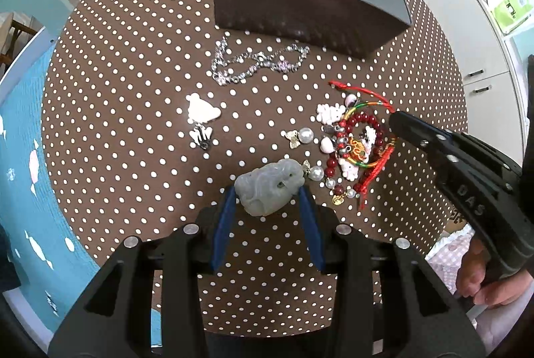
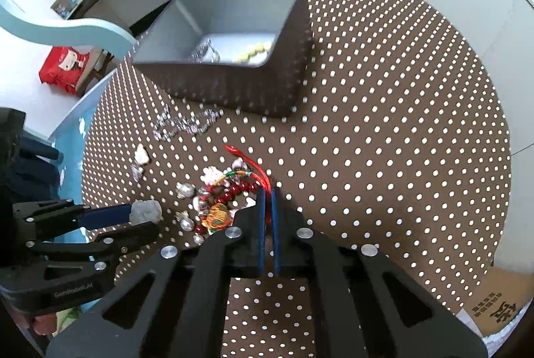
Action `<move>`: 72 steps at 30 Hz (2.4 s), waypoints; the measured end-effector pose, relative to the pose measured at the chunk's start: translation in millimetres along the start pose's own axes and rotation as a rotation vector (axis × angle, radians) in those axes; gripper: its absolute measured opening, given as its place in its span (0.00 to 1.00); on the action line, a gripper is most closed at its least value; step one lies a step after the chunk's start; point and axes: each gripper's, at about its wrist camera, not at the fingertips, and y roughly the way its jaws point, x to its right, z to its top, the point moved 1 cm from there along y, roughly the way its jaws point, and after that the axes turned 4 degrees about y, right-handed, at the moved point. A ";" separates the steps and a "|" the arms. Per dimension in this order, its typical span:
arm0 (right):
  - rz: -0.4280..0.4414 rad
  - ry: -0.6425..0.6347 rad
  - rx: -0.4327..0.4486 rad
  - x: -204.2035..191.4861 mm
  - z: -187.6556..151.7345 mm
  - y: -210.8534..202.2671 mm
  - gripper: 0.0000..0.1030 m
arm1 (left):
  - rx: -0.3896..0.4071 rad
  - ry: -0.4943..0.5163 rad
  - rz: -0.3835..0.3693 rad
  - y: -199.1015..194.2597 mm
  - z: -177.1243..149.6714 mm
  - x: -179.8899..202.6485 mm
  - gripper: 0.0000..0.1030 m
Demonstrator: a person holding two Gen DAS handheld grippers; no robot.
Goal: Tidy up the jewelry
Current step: 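Place the jade pendant and red cords into the grey box with both tools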
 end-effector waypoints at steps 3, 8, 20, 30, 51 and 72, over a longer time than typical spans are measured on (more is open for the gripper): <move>0.023 0.024 0.025 2.2 7.4 -13.2 0.03 | 0.021 -0.004 -0.005 -12.0 3.1 -7.6 0.37; 0.044 0.055 0.077 9.2 22.9 -33.9 0.03 | 0.069 0.003 -0.016 -38.8 15.8 -14.3 0.37; 0.101 0.065 0.173 4.8 39.5 -76.0 0.03 | 0.173 0.019 -0.022 -95.2 35.9 -5.2 0.37; 0.089 0.031 0.213 -7.4 68.4 -80.0 0.03 | 0.267 0.000 -0.025 -114.7 60.8 16.9 0.37; 0.018 0.097 0.114 8.2 99.7 -30.7 0.60 | 0.202 -0.006 -0.039 -38.8 136.7 20.0 0.37; -0.014 0.218 0.064 51.1 98.6 -17.7 0.63 | 0.065 0.082 0.005 36.0 170.8 66.1 0.38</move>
